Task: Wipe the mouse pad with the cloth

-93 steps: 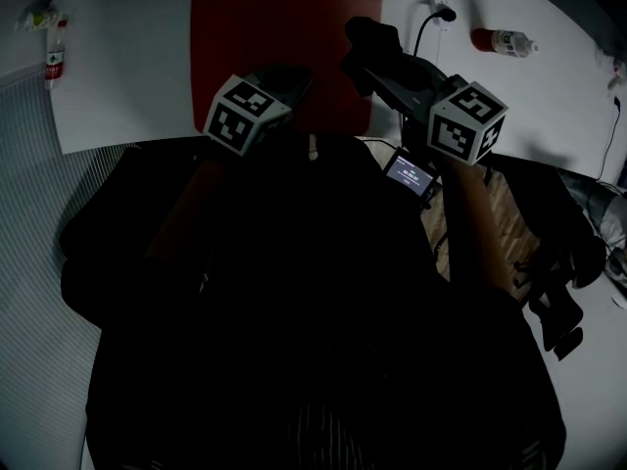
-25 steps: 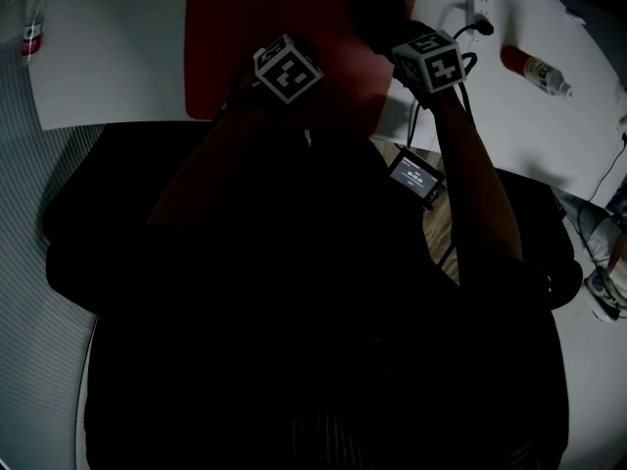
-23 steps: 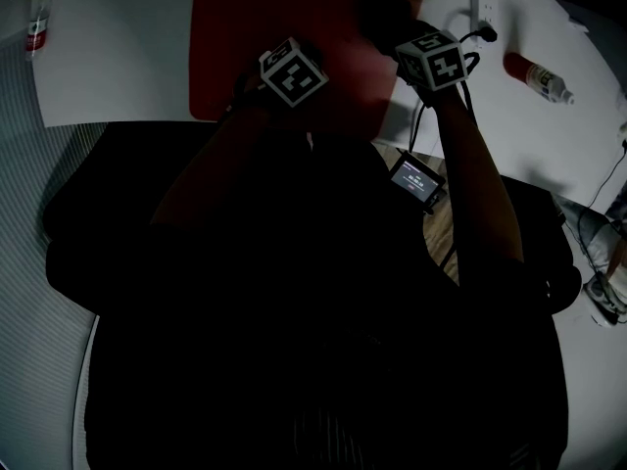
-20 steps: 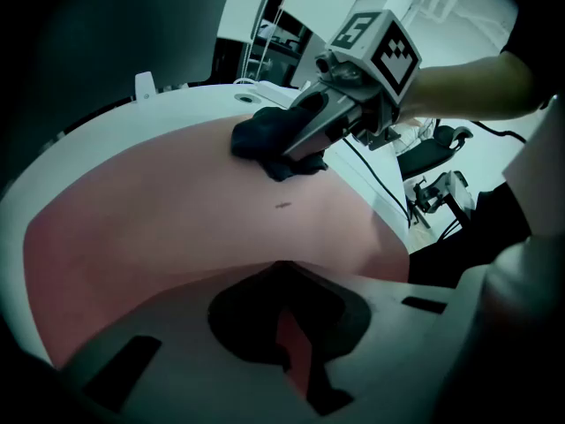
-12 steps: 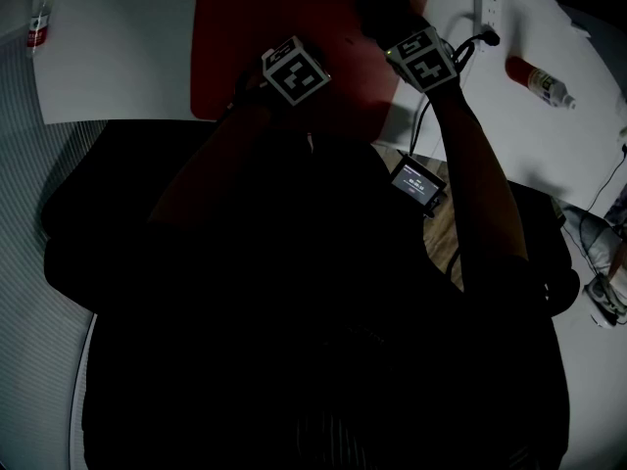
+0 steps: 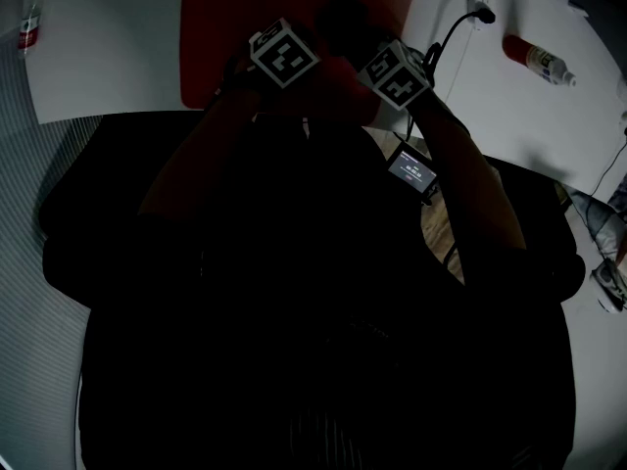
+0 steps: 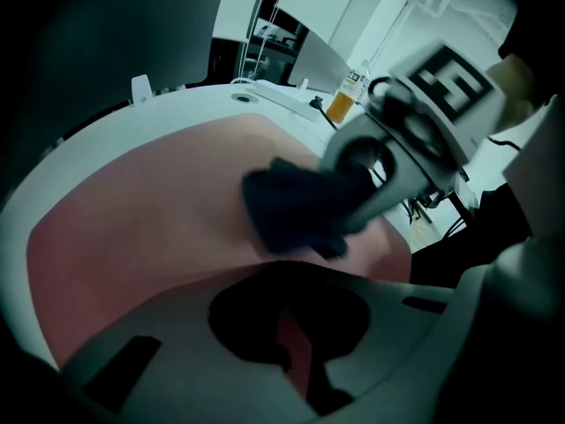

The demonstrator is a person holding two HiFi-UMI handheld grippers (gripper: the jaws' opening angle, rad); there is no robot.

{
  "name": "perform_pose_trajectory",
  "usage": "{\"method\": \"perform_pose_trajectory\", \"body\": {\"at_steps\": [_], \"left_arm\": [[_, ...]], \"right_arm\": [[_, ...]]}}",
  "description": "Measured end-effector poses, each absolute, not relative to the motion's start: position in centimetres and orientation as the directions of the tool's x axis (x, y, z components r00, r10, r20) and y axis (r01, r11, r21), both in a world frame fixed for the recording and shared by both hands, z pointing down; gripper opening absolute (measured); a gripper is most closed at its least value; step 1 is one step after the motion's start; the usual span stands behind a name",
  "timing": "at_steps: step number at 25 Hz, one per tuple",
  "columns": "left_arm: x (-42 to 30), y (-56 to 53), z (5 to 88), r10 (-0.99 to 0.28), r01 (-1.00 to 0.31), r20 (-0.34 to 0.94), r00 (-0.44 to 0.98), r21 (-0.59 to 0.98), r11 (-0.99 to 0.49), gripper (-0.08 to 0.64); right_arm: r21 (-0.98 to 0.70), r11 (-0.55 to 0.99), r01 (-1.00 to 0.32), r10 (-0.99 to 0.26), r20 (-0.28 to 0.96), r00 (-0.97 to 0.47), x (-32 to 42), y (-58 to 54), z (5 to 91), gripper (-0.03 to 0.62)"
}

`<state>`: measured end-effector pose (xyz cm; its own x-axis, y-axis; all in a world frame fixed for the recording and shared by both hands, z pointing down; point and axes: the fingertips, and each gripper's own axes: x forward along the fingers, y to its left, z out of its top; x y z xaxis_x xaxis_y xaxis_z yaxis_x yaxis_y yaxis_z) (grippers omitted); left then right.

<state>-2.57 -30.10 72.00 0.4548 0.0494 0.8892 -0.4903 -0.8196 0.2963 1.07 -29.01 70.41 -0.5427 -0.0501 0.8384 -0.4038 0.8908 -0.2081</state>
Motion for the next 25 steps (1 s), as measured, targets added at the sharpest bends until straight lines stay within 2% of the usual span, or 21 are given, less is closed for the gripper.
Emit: {"method": "perform_pose_trajectory", "body": {"at_steps": [4, 7, 9, 11, 15, 18, 21, 25], "left_arm": [[-2.8, -29.8, 72.0, 0.049, -0.497, 0.882, 0.469, 0.309, -0.811, 0.006], [-2.7, -30.2, 72.0, 0.044, -0.500, 0.877, 0.478, 0.312, -0.808, 0.006], [-2.6, -30.2, 71.9, 0.041, -0.505, 0.876, 0.481, 0.315, -0.804, 0.006], [-2.7, -30.0, 71.9, 0.036, -0.512, 0.876, 0.482, 0.315, -0.799, 0.006], [-2.8, -30.0, 72.0, 0.029, -0.509, 0.878, 0.478, 0.304, -0.806, 0.006], [-2.8, -30.0, 72.1, 0.032, -0.507, 0.875, 0.483, 0.310, -0.804, 0.006], [-2.8, -30.1, 72.1, 0.027, -0.505, 0.872, 0.490, 0.309, -0.806, 0.006], [-2.7, -30.0, 72.0, 0.030, -0.502, 0.870, 0.492, 0.312, -0.807, 0.006]], "right_arm": [[-0.361, 0.912, -0.197, 0.188, 0.792, -0.581, -1.7, -21.0, 70.4, 0.080], [-0.351, 0.933, -0.080, 0.253, 0.799, -0.545, -2.0, -20.2, 70.5, 0.078], [-0.297, 0.953, -0.055, 0.226, 0.822, -0.523, -1.5, -21.0, 70.6, 0.078], [-0.201, 0.974, -0.102, 0.125, 0.856, -0.502, 0.0, -23.6, 71.0, 0.078], [-0.095, 0.892, -0.443, -0.129, 0.885, -0.448, 5.7, -34.0, 71.2, 0.080], [-0.039, 0.823, -0.567, -0.216, 0.901, -0.375, 8.1, -37.8, 70.8, 0.080], [0.006, 0.885, -0.466, -0.191, 0.917, -0.350, 6.3, -35.6, 70.8, 0.074], [-0.075, 0.965, -0.253, -0.037, 0.911, -0.412, 1.0, -27.0, 70.9, 0.075]]}}
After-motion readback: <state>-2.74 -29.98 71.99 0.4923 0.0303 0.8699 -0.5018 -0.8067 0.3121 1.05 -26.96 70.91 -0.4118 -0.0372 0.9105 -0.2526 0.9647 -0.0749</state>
